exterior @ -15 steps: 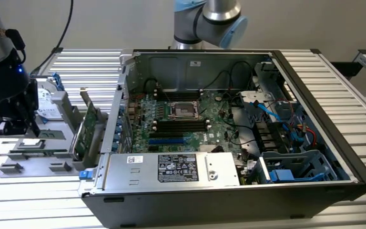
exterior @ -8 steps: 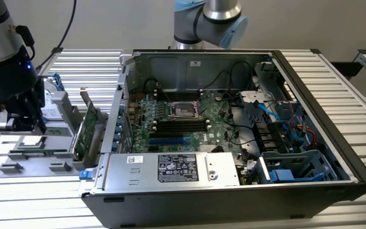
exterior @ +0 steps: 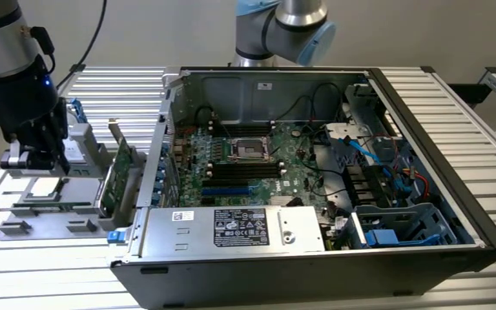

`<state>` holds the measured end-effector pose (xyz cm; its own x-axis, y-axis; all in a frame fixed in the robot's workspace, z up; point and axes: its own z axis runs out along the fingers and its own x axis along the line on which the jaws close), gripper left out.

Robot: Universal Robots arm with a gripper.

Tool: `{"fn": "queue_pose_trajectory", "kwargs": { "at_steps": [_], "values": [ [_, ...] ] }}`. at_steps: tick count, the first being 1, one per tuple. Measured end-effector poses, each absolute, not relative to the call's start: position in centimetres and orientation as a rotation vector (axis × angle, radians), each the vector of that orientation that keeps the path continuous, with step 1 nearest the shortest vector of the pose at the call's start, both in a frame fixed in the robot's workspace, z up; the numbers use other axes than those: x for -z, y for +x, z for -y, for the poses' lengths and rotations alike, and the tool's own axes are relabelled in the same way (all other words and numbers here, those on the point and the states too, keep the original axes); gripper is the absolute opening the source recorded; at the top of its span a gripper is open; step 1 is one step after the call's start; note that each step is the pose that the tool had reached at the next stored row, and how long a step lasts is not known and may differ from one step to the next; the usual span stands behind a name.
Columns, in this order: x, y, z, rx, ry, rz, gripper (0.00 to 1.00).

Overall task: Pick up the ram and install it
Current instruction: 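Pick up the ram and move it above insertion slot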

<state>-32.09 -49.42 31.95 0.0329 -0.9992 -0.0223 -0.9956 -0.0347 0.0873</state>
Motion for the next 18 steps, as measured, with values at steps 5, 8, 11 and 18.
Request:
{"fn": "queue_pose_trajectory", "kwargs": {
  "at_steps": [5,8,11,18],
  "values": [
    [-32.6,-31.8,48.7,0.113,2.228,2.149,0.14],
    [-33.3,-31.5,48.3,0.112,2.23,2.148,0.14],
    [-33.9,-31.3,48.0,0.109,2.233,2.148,0.14],
    [-34.6,-30.8,47.5,0.093,2.245,2.15,0.14]
  ]
}}
